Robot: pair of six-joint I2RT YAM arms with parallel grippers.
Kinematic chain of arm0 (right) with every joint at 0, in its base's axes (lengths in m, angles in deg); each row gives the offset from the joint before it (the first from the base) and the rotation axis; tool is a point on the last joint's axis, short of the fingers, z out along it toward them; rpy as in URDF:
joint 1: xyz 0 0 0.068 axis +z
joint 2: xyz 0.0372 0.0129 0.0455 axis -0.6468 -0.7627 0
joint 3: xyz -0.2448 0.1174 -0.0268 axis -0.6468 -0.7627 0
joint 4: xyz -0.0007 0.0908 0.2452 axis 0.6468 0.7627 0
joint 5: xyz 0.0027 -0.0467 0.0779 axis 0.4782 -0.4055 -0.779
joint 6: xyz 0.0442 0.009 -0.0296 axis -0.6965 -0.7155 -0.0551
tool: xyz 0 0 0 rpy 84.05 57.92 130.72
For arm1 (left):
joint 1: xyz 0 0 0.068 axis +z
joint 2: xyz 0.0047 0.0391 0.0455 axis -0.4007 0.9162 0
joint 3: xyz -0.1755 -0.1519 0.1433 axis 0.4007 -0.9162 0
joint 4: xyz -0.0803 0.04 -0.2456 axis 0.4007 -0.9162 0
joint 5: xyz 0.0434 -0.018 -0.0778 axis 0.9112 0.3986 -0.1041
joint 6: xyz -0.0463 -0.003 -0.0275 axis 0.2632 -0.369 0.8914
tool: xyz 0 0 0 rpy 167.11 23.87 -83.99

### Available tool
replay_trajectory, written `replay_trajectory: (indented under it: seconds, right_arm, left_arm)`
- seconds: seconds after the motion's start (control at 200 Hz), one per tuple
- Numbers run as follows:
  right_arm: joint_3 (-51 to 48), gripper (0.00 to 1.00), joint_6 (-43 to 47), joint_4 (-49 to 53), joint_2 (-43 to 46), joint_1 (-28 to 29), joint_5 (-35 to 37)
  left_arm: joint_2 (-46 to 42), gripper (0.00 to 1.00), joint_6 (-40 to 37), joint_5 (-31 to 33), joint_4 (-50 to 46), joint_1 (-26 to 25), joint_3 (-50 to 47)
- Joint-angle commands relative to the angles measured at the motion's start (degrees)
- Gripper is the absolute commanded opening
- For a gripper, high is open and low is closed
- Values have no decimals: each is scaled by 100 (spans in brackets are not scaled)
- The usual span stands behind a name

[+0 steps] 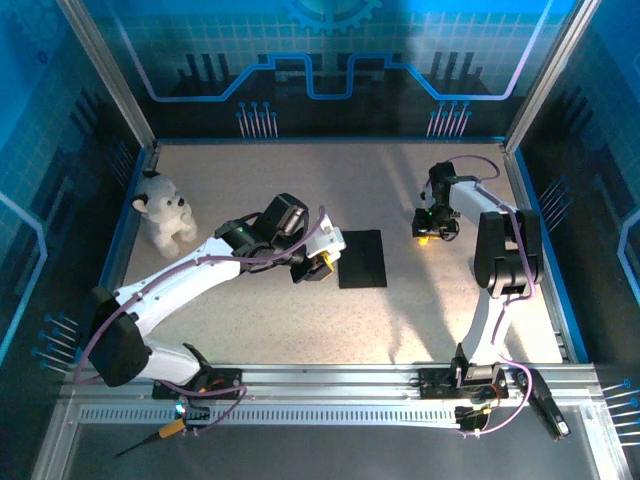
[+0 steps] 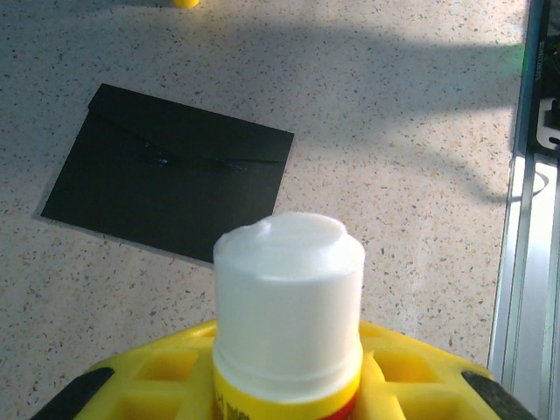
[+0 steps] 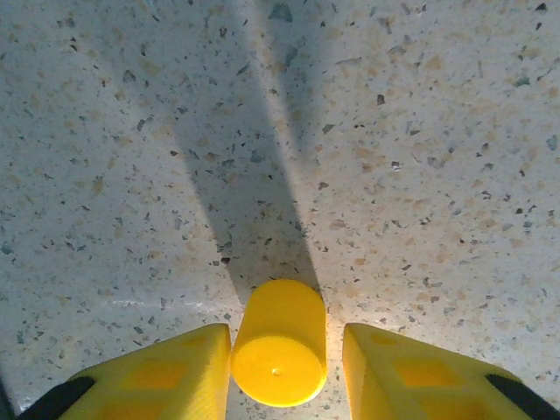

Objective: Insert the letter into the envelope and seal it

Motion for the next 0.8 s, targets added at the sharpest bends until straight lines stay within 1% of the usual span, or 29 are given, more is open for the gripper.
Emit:
replay_trajectory:
  seconds: [0.0,0.085,0.35,0.46,0.54,0.69,0.79]
  right_arm:
    - [78,39,26,4,-107,37,99]
    - [78,39,36,-7,-140,36,109]
    - [56,25,41,-52,-154,44,53]
    - [43,22,32,-43,-11,57,-45]
    - [34,21,14,29,207,73,-130]
    - [16,22,-47,287,802,76,-506]
    - [-6,21,-73,559,1293,109,-1016]
  left_arm:
    - [74,0,44,-154,56,-42,60]
    - [84,0,58,-163,59,-42,52]
    - [105,0,93,-207,97,-46,12]
    - [145,0,108,-282,74,-42,15]
    - [190,0,102,-359,28,-43,50]
    - [332,0,34,-575,-111,-27,142]
    - [463,0,18,-865,-189,27,231]
